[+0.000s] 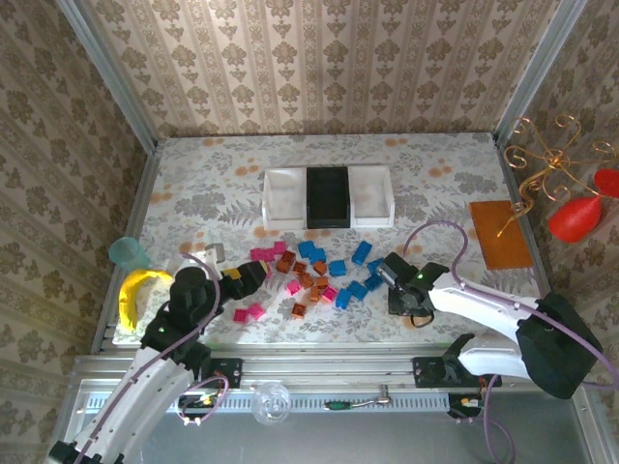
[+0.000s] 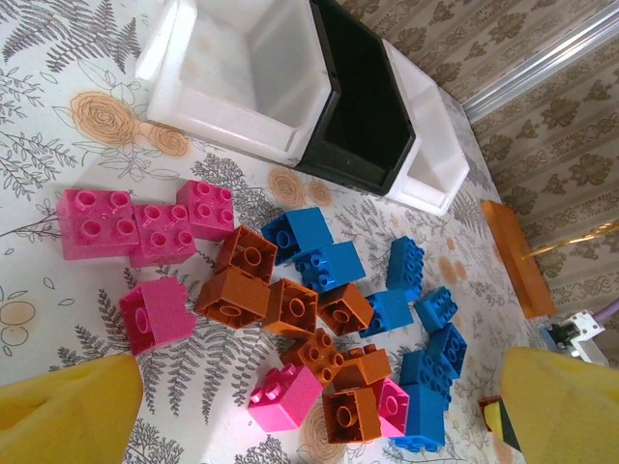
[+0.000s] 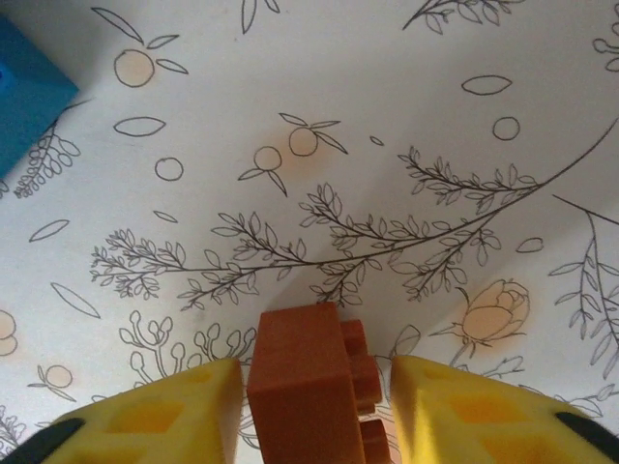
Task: Sort the legos into containers by color
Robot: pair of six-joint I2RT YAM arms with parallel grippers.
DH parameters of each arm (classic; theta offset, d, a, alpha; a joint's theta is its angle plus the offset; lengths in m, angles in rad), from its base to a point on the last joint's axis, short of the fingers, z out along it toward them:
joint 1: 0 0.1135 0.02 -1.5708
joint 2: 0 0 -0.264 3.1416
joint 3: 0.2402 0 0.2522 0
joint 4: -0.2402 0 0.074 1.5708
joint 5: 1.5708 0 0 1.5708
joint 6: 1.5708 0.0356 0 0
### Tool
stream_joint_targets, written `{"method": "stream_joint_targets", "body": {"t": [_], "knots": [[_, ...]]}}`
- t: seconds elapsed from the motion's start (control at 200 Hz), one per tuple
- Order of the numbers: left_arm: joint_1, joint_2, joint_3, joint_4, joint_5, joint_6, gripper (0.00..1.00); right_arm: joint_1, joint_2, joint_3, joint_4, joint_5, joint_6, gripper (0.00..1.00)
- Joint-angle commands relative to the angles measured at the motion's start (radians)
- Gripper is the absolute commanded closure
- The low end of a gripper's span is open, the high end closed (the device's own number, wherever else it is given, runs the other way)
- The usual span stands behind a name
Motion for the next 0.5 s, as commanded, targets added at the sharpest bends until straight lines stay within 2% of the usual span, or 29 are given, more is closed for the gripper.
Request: {"method": "stream_joint_targets", "body": {"t": [0.0,0.26,0.37,0.495], "knots": [[-0.01,-0.004,-0.01,0.015,-0.007,-0.011,0.04,-0.012,0.02,0.019,0.023,-0.021,-0.014,0.61],[-0.016,-0.004,0.001,0.009,-0.016,-0.014,0.03,-0.03,-0.032,0.096,0.026,-0.016,-0.085,0.85],[-0.024,0.007,-0.004,0.036,-0.027,-0.028,0.0,-0.086,-0.036,0.203,0.06,-0.021,-0.148,0.89],[-0.038,0.041,0.012,0.021,-0.037,-0.035,0.0,-0.167,0.043,0.34,0.169,-0.043,-0.186,0.9]]}}
